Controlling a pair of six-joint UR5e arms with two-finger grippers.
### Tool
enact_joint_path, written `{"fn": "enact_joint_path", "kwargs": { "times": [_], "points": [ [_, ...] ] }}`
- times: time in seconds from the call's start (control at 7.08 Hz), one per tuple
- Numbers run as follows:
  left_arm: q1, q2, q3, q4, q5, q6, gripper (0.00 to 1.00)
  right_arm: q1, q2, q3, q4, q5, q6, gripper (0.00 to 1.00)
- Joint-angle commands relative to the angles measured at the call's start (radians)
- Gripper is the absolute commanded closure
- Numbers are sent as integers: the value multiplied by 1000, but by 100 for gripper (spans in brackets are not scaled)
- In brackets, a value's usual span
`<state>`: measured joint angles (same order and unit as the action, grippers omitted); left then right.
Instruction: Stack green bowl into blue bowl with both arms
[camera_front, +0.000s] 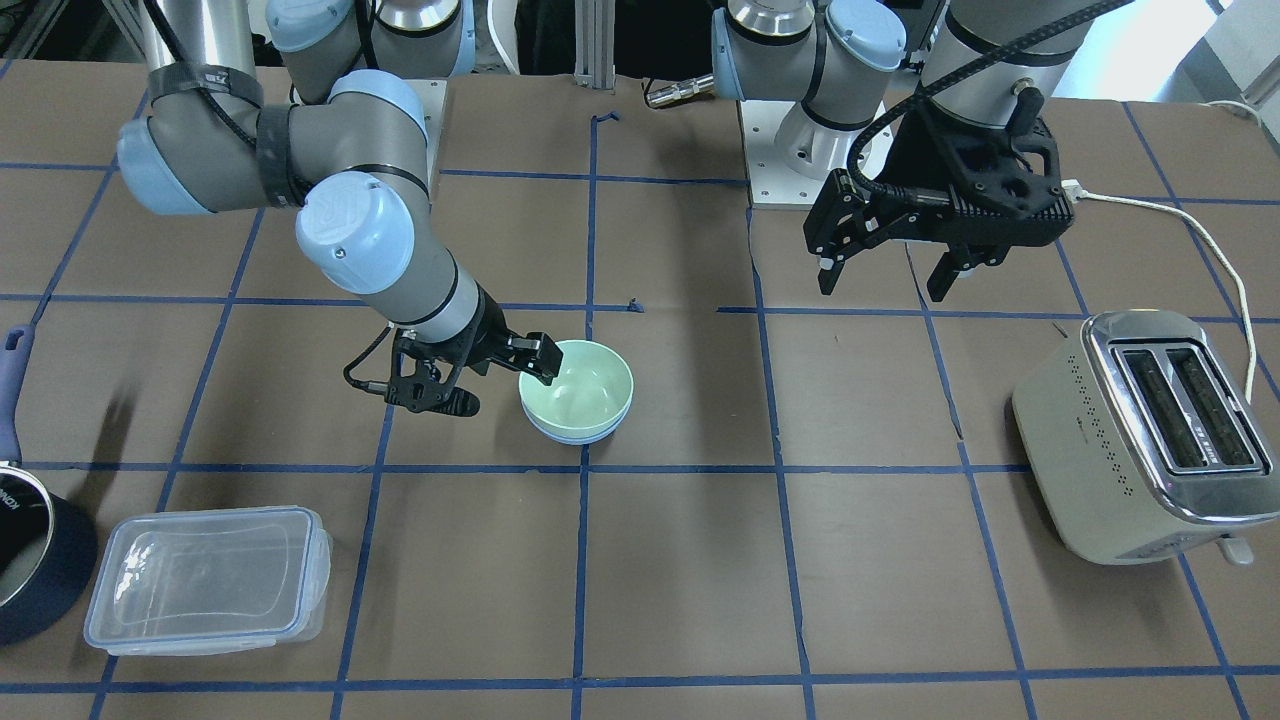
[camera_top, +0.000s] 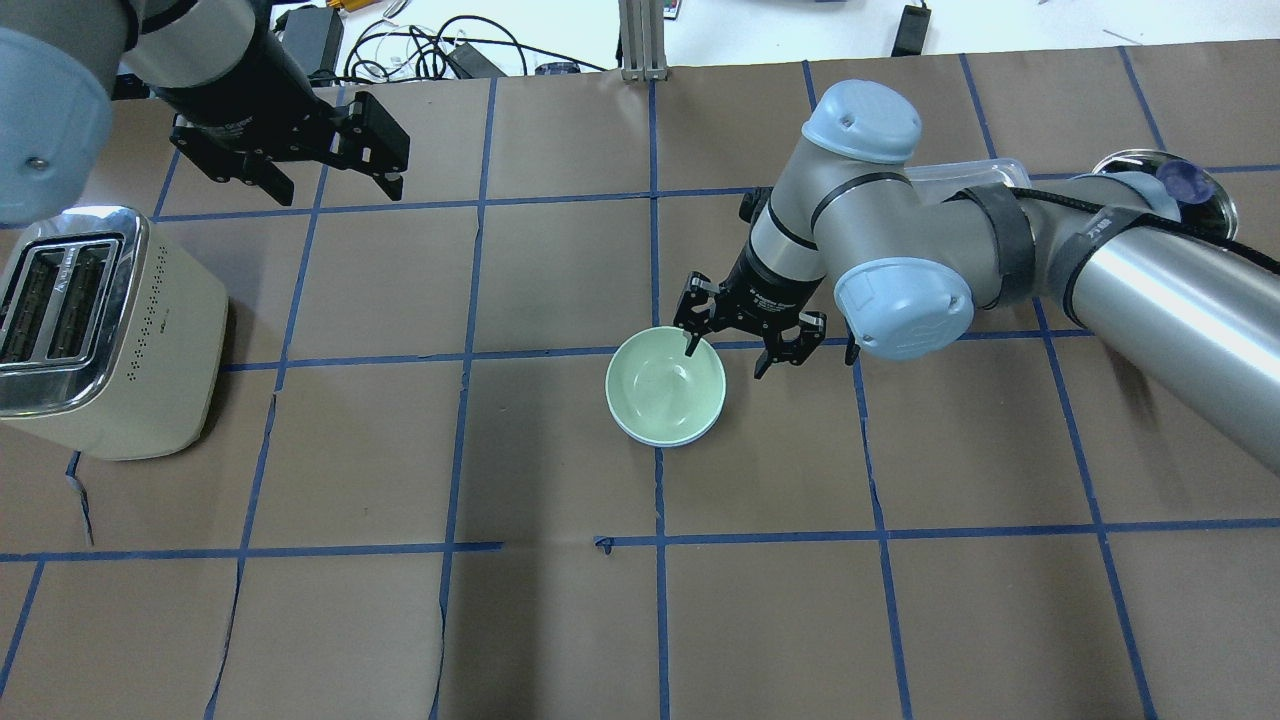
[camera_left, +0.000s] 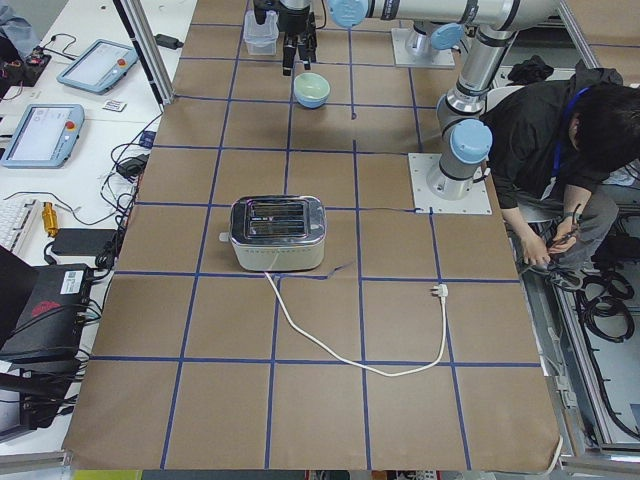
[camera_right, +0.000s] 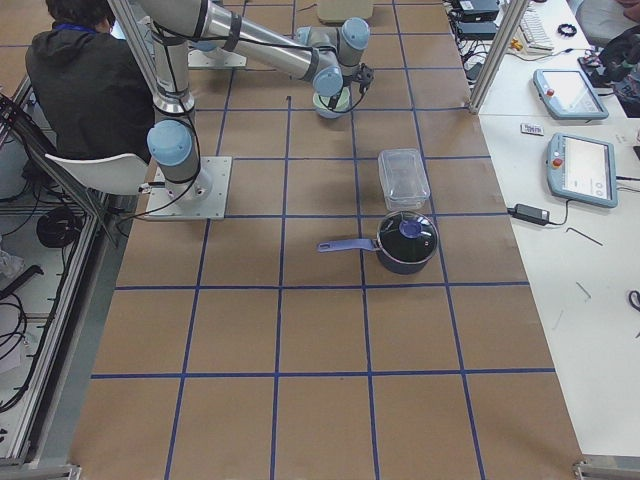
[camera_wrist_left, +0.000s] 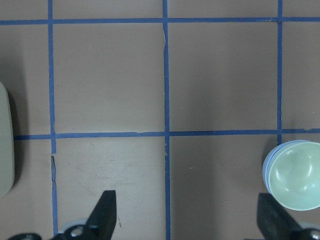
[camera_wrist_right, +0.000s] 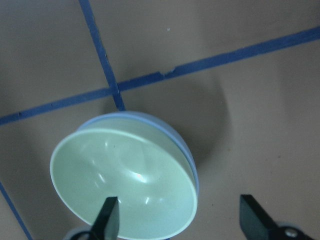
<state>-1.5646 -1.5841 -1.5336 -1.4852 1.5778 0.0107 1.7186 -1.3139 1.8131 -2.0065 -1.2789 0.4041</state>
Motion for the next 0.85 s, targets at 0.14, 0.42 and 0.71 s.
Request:
{"fn": "enact_joint_path", "kwargs": {
  "times": [0.14,0.42,0.71],
  "points": [
    [0,3,-5,0,1,0,0,-66,-13,-162,84,-114,-56,0],
    [0,4,-3,0,1,0,0,-103,-83,-224,235,-209,-155,0],
    [0,4,-7,0,7,0,0,-135,-201,-250,339,-220,-185,0]
  ]
}}
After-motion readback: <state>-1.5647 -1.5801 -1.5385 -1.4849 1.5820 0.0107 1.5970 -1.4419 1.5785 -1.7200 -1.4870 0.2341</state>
